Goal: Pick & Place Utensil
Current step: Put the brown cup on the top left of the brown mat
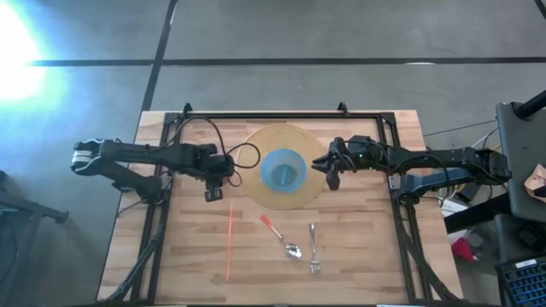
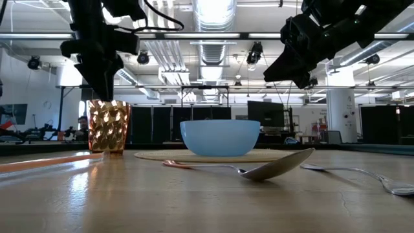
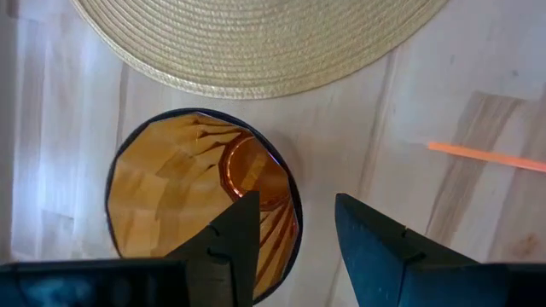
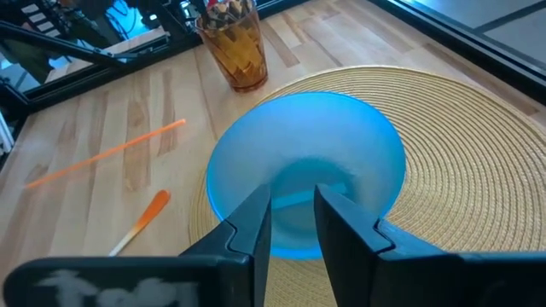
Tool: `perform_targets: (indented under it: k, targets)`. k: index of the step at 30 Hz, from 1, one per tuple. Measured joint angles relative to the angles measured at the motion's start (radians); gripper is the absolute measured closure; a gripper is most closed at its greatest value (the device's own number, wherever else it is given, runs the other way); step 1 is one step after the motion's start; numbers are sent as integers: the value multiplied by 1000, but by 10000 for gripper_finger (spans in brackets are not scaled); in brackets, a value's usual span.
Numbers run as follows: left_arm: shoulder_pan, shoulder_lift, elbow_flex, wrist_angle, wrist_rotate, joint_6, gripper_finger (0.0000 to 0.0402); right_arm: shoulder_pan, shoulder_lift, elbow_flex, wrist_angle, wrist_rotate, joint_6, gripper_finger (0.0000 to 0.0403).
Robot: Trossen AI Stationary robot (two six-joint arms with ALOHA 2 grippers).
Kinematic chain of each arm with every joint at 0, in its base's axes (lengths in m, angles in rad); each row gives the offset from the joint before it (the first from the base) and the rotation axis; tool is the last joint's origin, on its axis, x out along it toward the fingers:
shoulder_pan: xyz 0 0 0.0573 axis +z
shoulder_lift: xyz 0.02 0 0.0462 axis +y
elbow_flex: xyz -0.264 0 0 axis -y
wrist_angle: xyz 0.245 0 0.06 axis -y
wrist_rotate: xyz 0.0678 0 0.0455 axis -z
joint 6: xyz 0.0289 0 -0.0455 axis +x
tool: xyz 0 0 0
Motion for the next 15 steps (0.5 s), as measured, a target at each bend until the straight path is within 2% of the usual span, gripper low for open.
perform_targets:
  k: [11,15]
  targets:
    - [1,63,0,8,-5,-15,255,0,0,-1,1,0,-3,335]
    - [1,77,0,8,-5,-26,275,0,0,-1,16,0,-9,332]
